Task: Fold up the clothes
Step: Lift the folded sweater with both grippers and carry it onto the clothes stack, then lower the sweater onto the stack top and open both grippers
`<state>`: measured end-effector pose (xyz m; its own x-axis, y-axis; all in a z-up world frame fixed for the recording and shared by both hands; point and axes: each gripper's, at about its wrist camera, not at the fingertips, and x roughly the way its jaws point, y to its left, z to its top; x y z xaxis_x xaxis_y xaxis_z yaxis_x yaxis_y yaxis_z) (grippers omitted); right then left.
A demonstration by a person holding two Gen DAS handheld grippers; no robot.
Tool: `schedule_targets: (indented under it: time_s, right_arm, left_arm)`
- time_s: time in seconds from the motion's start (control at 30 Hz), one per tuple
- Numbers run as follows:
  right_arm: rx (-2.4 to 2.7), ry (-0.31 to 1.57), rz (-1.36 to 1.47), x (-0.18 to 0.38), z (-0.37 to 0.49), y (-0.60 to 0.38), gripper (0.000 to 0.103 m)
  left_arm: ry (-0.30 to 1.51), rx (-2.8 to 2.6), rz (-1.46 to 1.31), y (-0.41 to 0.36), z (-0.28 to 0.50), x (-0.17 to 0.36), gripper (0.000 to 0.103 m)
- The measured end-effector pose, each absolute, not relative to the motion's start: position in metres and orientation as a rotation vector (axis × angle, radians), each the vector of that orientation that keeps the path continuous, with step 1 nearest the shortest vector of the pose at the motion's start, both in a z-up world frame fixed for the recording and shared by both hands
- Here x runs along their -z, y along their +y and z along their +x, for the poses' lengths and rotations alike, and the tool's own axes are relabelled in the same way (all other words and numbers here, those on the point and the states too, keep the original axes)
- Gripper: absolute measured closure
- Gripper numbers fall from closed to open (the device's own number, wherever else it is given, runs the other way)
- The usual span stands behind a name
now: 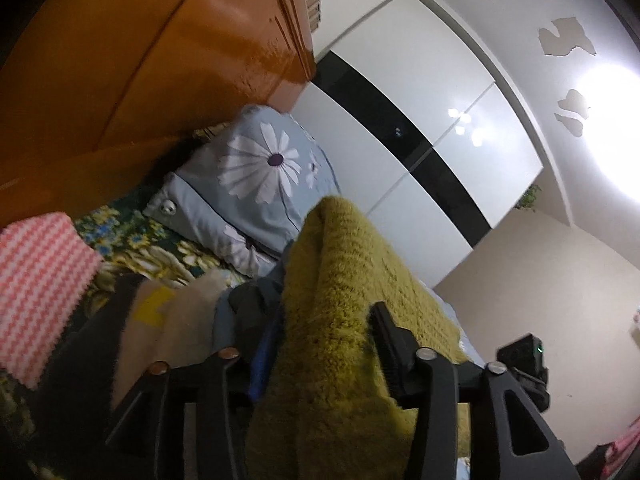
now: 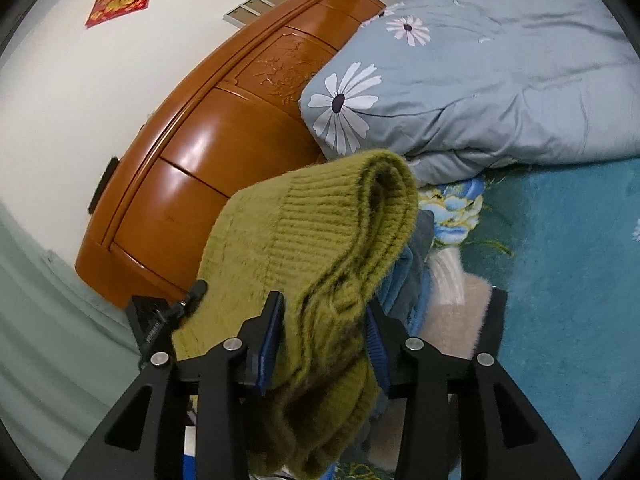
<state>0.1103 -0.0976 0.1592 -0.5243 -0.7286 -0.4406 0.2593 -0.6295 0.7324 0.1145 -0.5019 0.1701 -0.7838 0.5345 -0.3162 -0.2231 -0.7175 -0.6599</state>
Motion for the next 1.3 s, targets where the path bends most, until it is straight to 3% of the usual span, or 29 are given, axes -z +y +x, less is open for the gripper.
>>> schedule_targets:
  time_s: [0.3,0.53,0.67,0.73,1.03,1.3]
  right_arm:
    - [2.279,-0.621,0.926,-0.177,0.161,-0.08,0.056]
    - [2.312,-0.583,0.915,-0.174,0.194,-0.081,0.056]
    - [2.358,-0.509,0.884,-0.171,0.218,-0.086,0.055]
    - [2.386,-0.456,0.894,-0.164,0.227,-0.094,0.055]
    - [2.381,-0.383,1.043,-0.109,0.245,-0.132,0.055]
    - [2.453,-0.298,1.146,-0.071,0.252,-0.164,0.055]
  left_arm:
    - [-0.551,-2.708,-0.668,-0.485,0.173,-0.206,0.027]
    - [-0.352,-2.816,-0.667,-0.488,0.227,-0.196,0.025]
    - [-0.272,-2.835,-0.688,-0.489,0.254,-0.179,0.005]
    - [-0.189,-2.86,-0.724,-0.486,0.259,-0.166,0.002]
    - [-0.318,-2.815,-0.872,-0.5,0.249,-0.101,0.0]
    - [-0.212,-2.795,-0.924,-0.484,0.237,-0.074,0.0]
